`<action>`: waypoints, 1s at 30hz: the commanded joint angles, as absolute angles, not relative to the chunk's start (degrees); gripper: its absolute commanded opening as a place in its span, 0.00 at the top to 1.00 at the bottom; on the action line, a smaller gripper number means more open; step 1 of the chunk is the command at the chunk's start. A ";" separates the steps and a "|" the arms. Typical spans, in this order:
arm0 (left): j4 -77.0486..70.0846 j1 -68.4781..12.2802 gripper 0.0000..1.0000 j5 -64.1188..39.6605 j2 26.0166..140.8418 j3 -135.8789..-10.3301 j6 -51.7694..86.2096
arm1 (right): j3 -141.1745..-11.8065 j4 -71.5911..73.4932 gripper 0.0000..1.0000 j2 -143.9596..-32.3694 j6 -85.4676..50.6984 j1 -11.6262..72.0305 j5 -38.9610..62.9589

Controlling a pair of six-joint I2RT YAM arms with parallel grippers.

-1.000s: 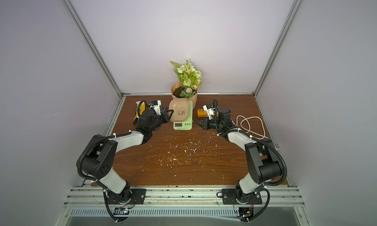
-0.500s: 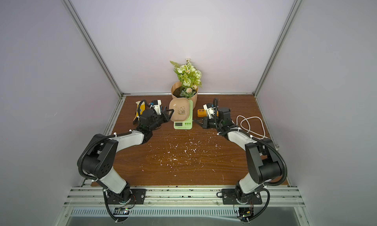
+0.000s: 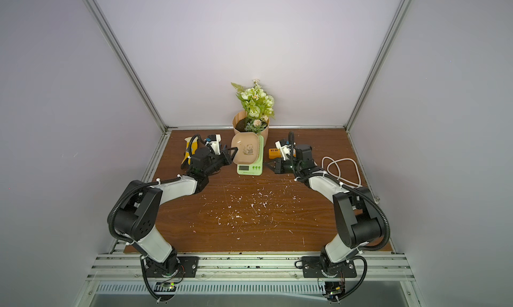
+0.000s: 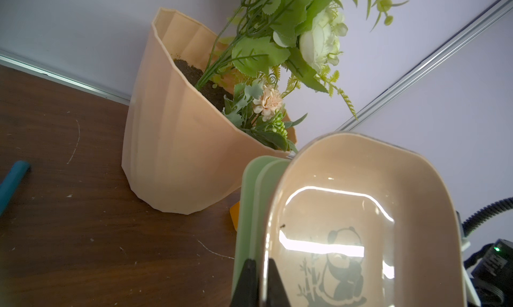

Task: Charge the electronic scale
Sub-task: Insert the charging cable into the electronic scale.

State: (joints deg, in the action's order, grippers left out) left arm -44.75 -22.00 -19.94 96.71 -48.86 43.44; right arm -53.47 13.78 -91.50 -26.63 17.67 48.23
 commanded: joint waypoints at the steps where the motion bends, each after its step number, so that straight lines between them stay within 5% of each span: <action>1: -50.71 -23.20 1.00 -22.59 95.68 -52.04 45.07 | -55.69 12.50 1.00 -91.85 -24.61 18.53 48.48; 7: -48.88 -23.29 1.00 -21.76 95.62 -52.46 44.18 | -55.81 12.05 0.97 -91.51 -24.11 18.50 48.54; 19: -40.73 -23.97 1.00 -17.74 96.02 -53.79 41.69 | -55.77 9.10 0.53 -86.65 -20.70 17.91 44.73; 30: -28.44 -28.63 1.00 -9.54 97.64 -57.88 43.38 | -53.16 8.63 0.46 -80.45 -19.17 16.74 35.63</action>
